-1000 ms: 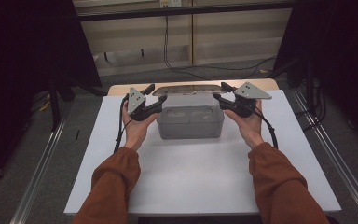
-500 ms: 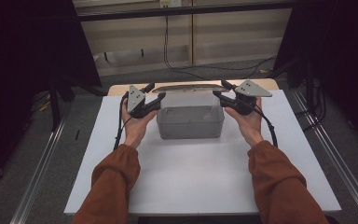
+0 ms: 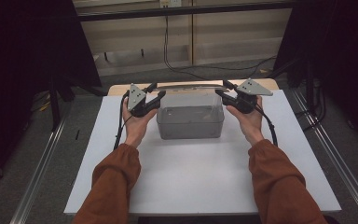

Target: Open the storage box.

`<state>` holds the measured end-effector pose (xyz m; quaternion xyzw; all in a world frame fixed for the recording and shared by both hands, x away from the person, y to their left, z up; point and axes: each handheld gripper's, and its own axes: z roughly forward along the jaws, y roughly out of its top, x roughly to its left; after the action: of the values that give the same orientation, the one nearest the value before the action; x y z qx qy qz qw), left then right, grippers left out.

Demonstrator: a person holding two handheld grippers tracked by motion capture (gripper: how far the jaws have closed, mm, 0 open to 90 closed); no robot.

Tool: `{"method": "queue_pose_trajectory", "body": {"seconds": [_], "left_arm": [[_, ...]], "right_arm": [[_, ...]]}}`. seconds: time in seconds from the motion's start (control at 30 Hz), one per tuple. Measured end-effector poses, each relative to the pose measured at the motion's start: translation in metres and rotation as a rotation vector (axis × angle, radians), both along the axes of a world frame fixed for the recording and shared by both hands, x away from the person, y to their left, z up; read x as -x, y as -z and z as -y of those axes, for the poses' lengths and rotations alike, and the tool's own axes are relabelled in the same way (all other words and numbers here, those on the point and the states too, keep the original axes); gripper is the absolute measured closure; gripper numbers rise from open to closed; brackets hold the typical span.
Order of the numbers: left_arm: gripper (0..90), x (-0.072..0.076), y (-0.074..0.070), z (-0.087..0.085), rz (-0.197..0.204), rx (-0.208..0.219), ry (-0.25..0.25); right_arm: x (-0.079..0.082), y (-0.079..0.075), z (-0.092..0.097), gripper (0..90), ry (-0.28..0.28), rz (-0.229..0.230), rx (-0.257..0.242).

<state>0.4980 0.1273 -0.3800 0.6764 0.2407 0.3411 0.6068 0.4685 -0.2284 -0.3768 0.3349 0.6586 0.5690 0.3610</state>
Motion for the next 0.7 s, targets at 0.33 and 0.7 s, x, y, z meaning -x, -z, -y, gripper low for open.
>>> {"method": "queue_pose_trajectory", "body": {"seconds": [0.33,0.7], "left_arm": [[56.8,-0.005,-0.001,0.001,-0.007,0.018,-0.009],[56.9,-0.015,0.001,-0.002,-0.010,0.025,-0.025]], "right_arm": [[-0.010,0.001,-0.001,56.7,-0.002,-0.009,-0.004],[-0.017,-0.003,-0.001,59.1,-0.011,-0.017,-0.027]]}}
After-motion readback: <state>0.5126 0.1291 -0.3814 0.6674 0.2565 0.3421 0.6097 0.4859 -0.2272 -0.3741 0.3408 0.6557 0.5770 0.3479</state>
